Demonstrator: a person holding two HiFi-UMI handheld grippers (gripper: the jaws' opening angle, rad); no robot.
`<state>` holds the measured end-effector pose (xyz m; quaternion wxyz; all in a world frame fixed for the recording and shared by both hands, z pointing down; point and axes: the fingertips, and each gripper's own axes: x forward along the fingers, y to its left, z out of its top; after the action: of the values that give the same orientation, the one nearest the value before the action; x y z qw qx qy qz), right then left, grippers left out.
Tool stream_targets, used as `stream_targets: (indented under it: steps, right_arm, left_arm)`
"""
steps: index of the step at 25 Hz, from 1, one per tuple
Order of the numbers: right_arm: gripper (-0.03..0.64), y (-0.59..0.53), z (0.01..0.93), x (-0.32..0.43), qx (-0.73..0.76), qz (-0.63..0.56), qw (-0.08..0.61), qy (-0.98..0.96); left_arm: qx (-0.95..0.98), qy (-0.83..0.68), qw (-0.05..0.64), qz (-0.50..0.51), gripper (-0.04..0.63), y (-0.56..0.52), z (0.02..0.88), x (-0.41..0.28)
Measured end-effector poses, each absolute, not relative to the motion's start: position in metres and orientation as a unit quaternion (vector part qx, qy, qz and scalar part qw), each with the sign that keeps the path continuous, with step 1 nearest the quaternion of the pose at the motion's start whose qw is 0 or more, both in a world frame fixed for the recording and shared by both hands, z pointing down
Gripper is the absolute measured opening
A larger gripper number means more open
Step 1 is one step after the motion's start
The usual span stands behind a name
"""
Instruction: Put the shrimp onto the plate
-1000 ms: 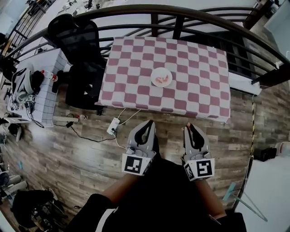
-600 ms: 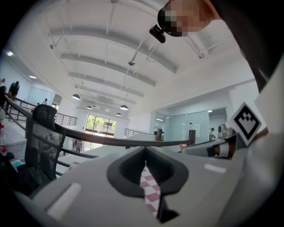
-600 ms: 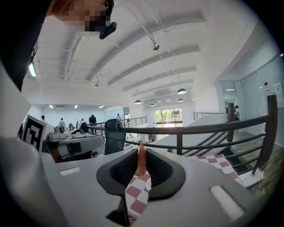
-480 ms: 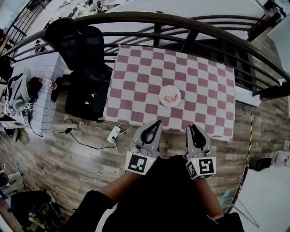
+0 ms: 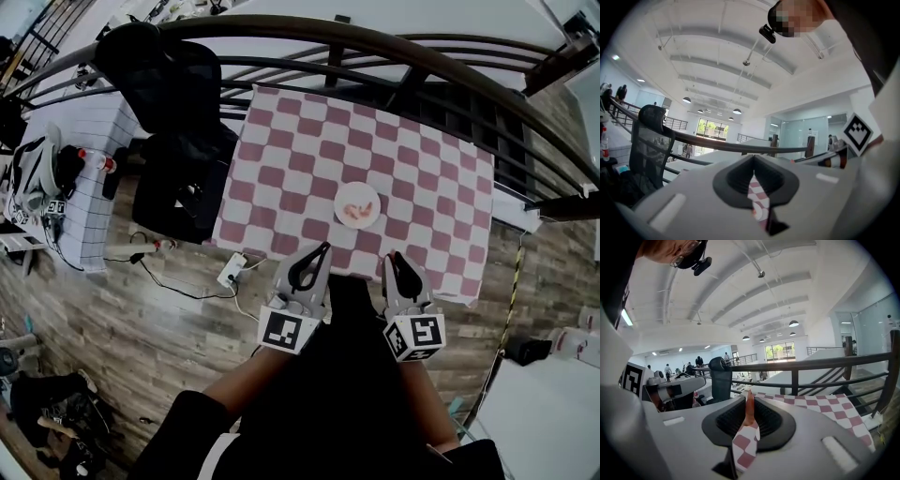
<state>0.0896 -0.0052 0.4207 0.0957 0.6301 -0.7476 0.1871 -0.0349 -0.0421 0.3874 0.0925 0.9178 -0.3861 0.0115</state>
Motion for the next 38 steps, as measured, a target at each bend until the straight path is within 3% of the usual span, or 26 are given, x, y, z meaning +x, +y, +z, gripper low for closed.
stream_targets:
  steps: [38]
  right_arm:
    - [0.055, -0.172, 0.653, 0.125, 0.469, 0.305, 0.265, -0.785]
  left_arm:
    - [0.873, -0.456, 0.153, 0.079, 0.008, -0.162, 0.487, 0.031]
